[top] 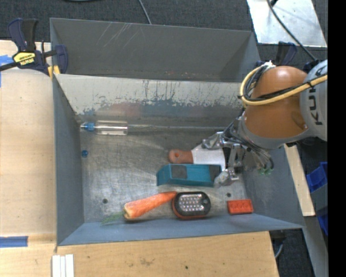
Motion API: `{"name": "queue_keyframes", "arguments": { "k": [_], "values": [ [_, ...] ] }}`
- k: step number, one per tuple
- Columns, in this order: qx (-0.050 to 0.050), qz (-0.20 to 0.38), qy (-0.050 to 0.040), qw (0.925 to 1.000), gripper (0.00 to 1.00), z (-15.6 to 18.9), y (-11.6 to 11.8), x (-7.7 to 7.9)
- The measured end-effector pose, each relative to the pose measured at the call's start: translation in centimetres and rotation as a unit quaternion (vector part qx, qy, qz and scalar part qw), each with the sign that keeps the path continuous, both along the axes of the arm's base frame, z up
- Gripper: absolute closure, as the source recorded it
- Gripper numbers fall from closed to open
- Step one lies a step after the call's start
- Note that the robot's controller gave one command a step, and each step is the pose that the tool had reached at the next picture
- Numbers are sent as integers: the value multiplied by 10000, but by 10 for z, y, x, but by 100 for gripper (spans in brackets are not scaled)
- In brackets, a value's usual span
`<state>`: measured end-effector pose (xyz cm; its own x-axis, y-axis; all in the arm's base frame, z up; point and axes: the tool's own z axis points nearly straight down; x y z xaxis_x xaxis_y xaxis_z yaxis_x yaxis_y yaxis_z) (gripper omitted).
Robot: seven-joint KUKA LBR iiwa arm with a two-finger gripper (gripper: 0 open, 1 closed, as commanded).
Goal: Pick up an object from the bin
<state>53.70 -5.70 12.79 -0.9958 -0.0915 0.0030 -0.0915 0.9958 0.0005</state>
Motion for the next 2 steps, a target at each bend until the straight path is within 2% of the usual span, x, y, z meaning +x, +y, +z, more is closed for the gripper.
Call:
{"name": "queue_keyframes", "arguments": {
  "k": [1,2],
  "values": [
    [-3,-188,-34,9998,0,-5,28,-11],
    [0,-26,50,10000,100,-47,46,30]
  ]
}}
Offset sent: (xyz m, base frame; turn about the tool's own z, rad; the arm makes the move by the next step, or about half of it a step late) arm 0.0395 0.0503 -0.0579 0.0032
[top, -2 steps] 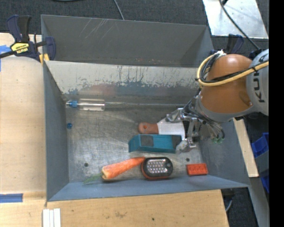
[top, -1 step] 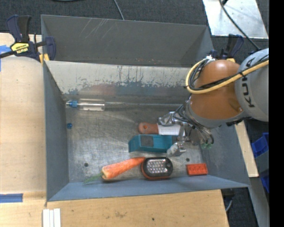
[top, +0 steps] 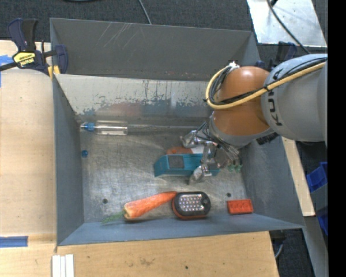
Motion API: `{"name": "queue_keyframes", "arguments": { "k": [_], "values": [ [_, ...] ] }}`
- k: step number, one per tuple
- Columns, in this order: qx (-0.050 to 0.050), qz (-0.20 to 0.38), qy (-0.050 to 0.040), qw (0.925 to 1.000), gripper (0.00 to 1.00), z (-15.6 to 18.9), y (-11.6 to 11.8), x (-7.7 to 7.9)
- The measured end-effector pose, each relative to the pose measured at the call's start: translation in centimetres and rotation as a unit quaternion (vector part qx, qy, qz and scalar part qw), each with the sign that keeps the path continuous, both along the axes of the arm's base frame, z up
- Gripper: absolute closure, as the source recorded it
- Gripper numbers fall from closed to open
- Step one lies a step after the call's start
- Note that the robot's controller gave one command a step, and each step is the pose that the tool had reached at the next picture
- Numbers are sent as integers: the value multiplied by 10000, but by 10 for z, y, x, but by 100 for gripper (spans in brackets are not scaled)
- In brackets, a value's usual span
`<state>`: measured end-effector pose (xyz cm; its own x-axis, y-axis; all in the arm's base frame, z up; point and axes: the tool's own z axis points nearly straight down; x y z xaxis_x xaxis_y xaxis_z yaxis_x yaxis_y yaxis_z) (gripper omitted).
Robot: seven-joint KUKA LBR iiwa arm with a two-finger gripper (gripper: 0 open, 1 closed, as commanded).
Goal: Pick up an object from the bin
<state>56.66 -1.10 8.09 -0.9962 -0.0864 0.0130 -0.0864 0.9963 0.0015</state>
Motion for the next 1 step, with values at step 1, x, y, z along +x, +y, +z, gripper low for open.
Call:
{"name": "queue_keyframes", "arguments": {
  "k": [1],
  "values": [
    [0,2,0,10000,100,0,0,0]
  ]
}}
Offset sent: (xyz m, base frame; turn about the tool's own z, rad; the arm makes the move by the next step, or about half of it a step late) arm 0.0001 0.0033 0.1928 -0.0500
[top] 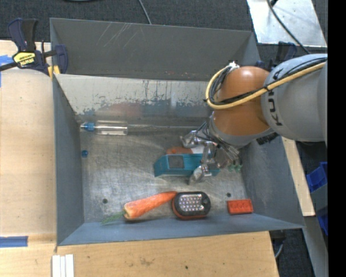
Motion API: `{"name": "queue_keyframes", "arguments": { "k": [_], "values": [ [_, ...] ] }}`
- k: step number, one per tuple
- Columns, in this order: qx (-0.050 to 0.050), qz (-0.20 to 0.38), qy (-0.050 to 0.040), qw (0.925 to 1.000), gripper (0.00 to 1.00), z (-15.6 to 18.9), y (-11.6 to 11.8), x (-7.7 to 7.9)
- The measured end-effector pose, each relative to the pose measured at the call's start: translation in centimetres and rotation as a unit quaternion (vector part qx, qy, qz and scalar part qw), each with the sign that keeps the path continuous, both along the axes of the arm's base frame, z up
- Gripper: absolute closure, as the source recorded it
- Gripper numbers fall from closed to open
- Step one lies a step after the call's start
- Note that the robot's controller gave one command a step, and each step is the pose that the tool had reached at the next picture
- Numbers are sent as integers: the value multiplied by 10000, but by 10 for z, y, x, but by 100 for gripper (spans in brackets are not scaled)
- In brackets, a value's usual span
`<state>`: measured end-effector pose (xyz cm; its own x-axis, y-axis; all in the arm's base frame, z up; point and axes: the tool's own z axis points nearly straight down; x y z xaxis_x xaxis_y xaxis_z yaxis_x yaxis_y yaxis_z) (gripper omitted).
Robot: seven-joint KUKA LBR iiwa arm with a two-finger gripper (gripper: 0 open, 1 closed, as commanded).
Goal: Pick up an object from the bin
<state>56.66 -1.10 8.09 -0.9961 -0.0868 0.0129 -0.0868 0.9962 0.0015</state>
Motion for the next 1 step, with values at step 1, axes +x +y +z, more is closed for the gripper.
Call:
{"name": "queue_keyframes", "arguments": {
  "k": [1],
  "values": [
    [-7,50,-9,10000,100,37,0,-2]
  ]
}}
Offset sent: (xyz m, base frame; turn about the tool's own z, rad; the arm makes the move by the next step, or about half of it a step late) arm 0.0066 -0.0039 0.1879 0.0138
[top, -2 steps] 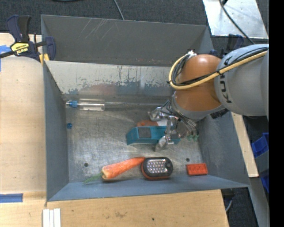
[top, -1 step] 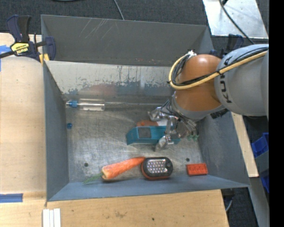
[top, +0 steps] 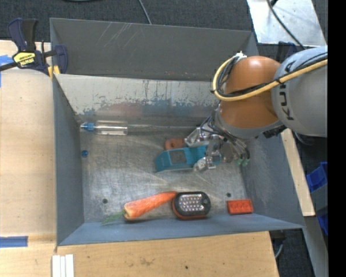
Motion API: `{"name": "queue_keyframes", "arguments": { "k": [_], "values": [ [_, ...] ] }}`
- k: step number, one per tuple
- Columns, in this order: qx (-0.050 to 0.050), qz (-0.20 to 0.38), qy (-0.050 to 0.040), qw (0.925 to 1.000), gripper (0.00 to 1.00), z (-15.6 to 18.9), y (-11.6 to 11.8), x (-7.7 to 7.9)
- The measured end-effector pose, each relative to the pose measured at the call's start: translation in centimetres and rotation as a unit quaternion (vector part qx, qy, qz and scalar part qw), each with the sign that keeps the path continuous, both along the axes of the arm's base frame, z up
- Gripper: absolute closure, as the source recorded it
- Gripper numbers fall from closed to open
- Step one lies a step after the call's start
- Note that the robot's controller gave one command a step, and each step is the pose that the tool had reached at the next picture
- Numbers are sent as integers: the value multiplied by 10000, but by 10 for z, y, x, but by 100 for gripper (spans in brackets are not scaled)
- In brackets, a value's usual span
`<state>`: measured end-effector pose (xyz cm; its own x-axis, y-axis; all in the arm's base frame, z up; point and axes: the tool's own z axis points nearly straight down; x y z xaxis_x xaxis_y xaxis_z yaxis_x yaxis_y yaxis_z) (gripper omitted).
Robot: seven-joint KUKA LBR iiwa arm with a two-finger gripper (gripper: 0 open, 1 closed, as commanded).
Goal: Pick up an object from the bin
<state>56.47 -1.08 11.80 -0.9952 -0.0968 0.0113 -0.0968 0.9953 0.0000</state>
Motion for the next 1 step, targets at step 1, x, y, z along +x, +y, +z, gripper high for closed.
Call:
{"name": "queue_keyframes", "arguments": {
  "k": [1],
  "values": [
    [3,-111,-44,9999,100,149,-4,8]
  ]
}}
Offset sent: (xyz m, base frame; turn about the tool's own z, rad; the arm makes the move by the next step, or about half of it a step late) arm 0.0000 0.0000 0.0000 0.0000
